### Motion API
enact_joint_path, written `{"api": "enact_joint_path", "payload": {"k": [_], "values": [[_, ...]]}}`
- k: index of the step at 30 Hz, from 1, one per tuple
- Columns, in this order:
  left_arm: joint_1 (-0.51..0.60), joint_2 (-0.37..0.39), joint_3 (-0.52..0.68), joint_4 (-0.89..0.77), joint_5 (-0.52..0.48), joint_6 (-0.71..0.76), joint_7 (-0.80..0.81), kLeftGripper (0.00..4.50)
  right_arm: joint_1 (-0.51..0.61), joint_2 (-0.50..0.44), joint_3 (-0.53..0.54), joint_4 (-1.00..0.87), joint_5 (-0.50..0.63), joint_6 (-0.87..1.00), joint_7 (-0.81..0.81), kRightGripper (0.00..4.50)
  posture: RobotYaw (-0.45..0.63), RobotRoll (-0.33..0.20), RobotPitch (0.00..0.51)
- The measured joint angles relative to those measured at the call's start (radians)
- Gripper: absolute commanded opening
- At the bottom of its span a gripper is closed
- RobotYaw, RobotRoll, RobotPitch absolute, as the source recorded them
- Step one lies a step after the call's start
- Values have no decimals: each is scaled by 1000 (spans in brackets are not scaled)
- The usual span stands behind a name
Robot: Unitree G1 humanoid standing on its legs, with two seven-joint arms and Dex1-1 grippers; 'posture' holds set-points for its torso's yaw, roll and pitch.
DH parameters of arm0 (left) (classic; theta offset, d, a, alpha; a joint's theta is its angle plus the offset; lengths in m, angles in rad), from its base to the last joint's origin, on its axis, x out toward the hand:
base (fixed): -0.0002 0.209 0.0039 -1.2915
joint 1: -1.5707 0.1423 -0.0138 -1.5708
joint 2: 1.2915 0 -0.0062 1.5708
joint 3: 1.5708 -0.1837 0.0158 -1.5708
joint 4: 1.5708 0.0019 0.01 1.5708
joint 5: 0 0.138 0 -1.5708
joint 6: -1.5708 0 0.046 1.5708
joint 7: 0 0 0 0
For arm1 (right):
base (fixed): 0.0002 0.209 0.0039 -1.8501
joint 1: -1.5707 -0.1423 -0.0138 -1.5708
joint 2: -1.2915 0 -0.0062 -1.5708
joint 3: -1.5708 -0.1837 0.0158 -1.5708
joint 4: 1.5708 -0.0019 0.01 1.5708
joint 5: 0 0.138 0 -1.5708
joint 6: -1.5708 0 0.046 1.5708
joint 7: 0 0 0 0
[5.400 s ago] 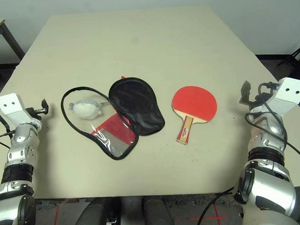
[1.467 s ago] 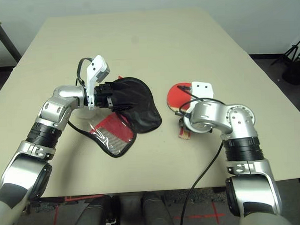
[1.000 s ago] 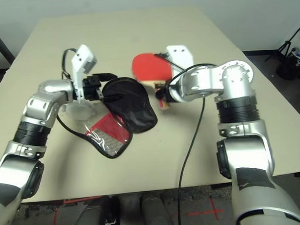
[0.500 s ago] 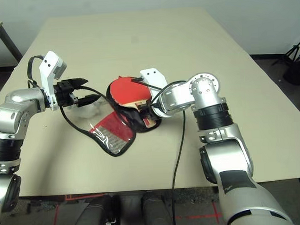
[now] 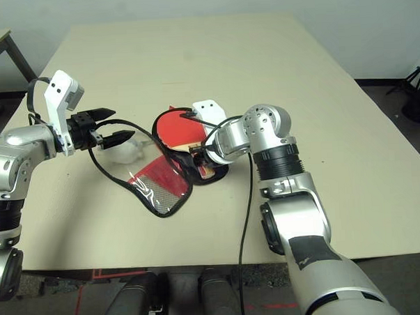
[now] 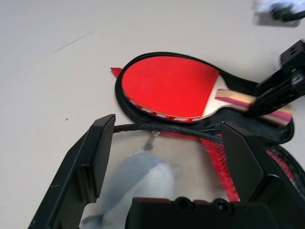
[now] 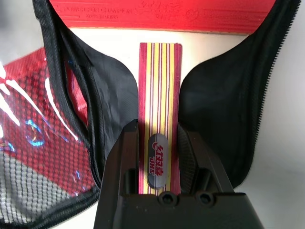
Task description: Store the ping-pong paddle in its case and zip it.
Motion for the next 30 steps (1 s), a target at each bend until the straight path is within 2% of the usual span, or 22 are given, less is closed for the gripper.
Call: {"api": "enact_joint_path", "payload": {"k": [16,18,23,27,30], "values": [[-3,3,-1,-3,-6,0,7,4500,-1,77,-92,-14,-312,-2,157,1155,18,0,107],[-13,3,-2,7,-5,0,7,4500,-1,81,-95,-18,-338,4,171,1879,11,0,104],[-32,3,-3,30,-4,-15,4,4500,9,93,-125,-74,-386,17,205,3205,6,0,97],[-77,5,3,75,-4,-39,6,4500,29,93,-156,-146,-361,19,250,4451,11,0,101],[-131,19,43,138,-1,-88,32,4500,2,102,-258,-174,-326,19,288,4480,20,0,105]]}}
